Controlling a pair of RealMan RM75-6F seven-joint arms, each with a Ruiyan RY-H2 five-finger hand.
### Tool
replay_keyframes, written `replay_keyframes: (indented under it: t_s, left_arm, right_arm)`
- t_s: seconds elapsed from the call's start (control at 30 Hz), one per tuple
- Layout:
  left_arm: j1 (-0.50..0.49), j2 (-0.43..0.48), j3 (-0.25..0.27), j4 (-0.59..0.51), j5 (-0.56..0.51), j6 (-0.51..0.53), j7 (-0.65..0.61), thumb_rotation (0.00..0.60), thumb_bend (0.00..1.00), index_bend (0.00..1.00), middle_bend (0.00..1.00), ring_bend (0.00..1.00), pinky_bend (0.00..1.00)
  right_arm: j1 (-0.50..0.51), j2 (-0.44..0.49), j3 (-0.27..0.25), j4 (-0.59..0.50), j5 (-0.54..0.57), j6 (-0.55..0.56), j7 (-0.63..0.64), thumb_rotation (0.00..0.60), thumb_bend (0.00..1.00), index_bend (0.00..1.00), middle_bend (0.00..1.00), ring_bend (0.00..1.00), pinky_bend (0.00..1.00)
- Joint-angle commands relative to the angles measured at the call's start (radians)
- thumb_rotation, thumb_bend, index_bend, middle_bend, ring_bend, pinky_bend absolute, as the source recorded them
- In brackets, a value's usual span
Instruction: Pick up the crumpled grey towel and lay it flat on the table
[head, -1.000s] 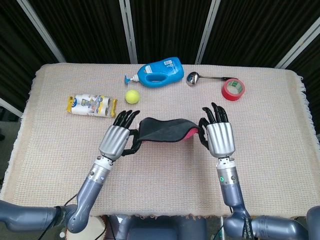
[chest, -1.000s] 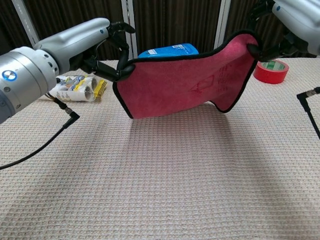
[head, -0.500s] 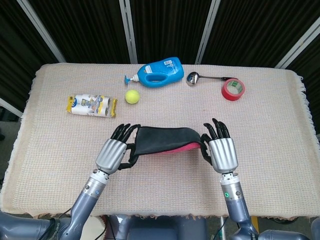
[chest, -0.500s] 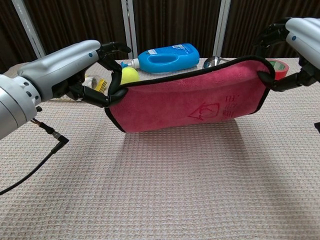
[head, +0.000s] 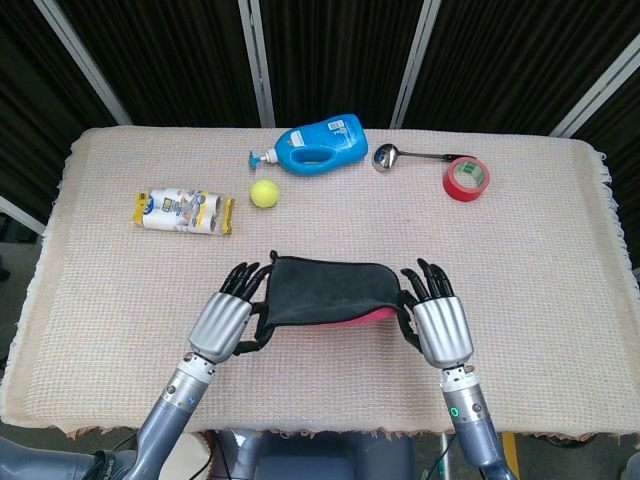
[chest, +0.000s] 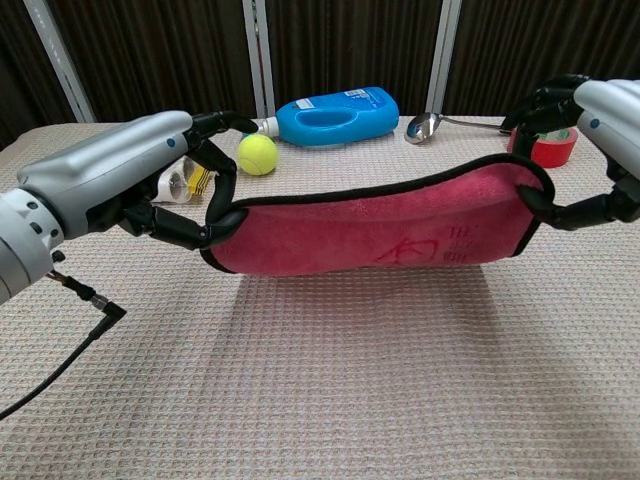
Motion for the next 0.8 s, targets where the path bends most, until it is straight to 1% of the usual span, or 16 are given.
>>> replay_keyframes:
  t_s: [0.03,0.17,0.47,0.8]
  left_arm:
    - [0.014,-0.001,0.007,-0.003,0.006,0.002,-0.006,0.600,0.41,0.71,0.06,0.00,0.00]
    - [0.038,-0.002,0.018,-0.013,0.008,0.004,-0.023,0.600,0.41,0.71,0.06,0.00,0.00]
    - [0.088,-0.001,0.061,0.005,0.042,0.000,-0.054,0.600,0.41,0.71,0.06,0.00,0.00]
    - [0.117,-0.005,0.074,0.021,0.071,-0.021,-0.068,0.600,0.41,0.71,0.06,0.00,0.00]
  right_arm:
    - [-0.012,-0.005,-0.012,0.006,-0.021,-0.001,-0.004,0.600,0.58,0.63,0.26,0.12,0.16]
    - [-0.028,-0.011,-0.025,0.012,-0.048,-0.003,-0.005,0.600,0.58,0.63,0.26,0.12,0.16]
    - [-0.065,-0.024,-0.055,0.019,-0.092,-0.016,-0.014,0.600,0.58,0.63,0.26,0.12,0.16]
    - [-0.101,-0.044,-0.079,0.046,-0.113,-0.044,-0.024,0.600,0.58,0.63,0.26,0.12,0.16]
